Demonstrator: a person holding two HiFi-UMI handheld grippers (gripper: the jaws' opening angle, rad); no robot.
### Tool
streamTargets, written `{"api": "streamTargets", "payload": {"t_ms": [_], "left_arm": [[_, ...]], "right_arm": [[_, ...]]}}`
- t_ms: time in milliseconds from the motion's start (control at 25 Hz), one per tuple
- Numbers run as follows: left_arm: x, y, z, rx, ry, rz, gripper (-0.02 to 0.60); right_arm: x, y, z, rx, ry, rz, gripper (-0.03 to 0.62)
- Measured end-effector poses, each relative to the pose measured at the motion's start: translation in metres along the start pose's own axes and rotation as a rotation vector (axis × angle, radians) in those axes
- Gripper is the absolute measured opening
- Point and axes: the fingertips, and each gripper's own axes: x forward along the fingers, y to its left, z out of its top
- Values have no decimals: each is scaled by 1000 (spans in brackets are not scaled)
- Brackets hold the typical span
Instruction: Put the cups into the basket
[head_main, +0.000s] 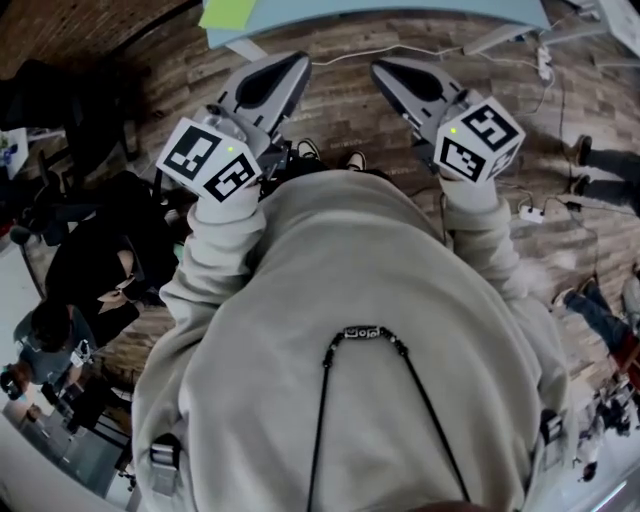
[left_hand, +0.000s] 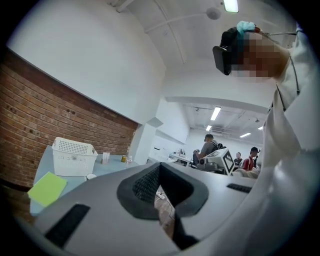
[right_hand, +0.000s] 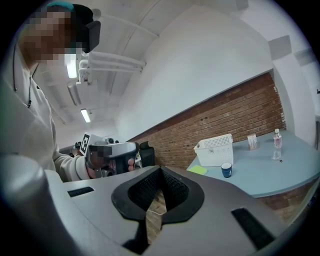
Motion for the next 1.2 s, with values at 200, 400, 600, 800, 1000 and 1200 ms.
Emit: {"api": "streamTargets", "payload": {"t_ms": [200,400,600,800,1000,1200], "left_arm": [[6,0,-2,-25,7,-5,-3],[11,14,-3,-48,1,13,-2],[25,22,8,-51,-23,-1,-2],[40,34,11,-63,-25,-11,-2],[60,47,9,-86,-9,-29,-2],[75,71,16,-88,-8,-70,-2]], "right_arm": [[-4,-10,-6,15,15,4,12],[1,-18,-1,-4,17,-10,11],[-1,-34,6,-9,18,-47,12],[-2,-55,9,1,22,-87,12],[6,-77,7,18,46,-112,11],[25,-89,16,9,30,-133,12]]}}
